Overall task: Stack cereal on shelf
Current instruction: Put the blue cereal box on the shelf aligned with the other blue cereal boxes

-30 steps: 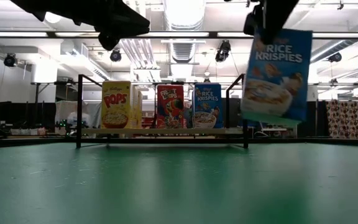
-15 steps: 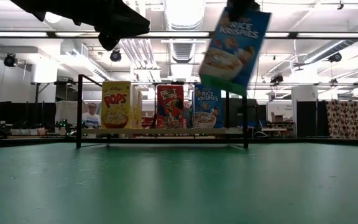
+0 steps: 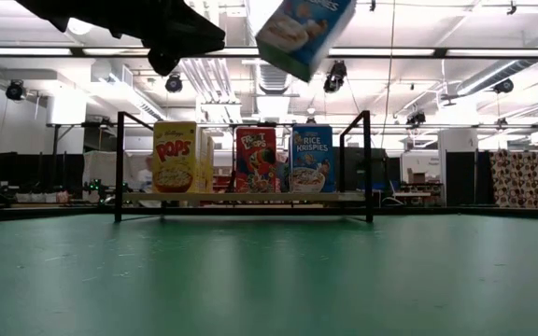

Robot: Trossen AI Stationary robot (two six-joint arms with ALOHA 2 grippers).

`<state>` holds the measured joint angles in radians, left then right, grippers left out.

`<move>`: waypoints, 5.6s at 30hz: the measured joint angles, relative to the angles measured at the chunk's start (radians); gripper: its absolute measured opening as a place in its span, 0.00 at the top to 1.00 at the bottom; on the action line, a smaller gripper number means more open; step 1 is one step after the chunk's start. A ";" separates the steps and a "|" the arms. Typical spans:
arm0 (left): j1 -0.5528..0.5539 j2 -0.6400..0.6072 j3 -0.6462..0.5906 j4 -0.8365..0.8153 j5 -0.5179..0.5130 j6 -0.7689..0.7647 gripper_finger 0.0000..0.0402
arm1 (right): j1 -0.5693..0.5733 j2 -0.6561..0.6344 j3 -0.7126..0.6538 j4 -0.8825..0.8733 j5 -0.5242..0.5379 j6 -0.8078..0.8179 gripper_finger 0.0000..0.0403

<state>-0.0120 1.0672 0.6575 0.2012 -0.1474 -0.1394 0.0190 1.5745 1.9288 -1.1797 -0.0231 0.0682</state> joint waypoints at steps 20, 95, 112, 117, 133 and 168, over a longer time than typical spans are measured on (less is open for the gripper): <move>0.000 0.000 0.000 0.000 0.000 0.011 0.79 | -0.241 0.170 0.045 -0.088 0.008 -0.457 0.64; 0.000 0.005 0.000 0.000 0.000 0.016 0.79 | -0.269 0.309 -0.024 -0.042 0.154 -0.476 0.65; 0.000 0.007 0.000 0.000 0.000 0.015 0.79 | -0.269 0.309 -0.024 -0.040 0.154 -0.434 0.50; 0.000 0.007 0.000 0.000 0.000 0.016 0.79 | -0.269 0.309 -0.024 -0.041 0.154 -0.434 0.50; 0.000 0.007 0.000 0.000 0.000 0.017 0.79 | -0.269 0.301 0.059 -0.087 0.154 -0.434 0.50; 0.000 0.008 0.000 0.000 -0.001 -0.001 0.79 | -0.215 0.299 0.164 -0.065 0.023 -0.367 0.77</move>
<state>-0.0116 1.0748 0.6579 0.2012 -0.1482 -0.1402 -0.1962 1.8740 2.0925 -1.2446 -0.0006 -0.2989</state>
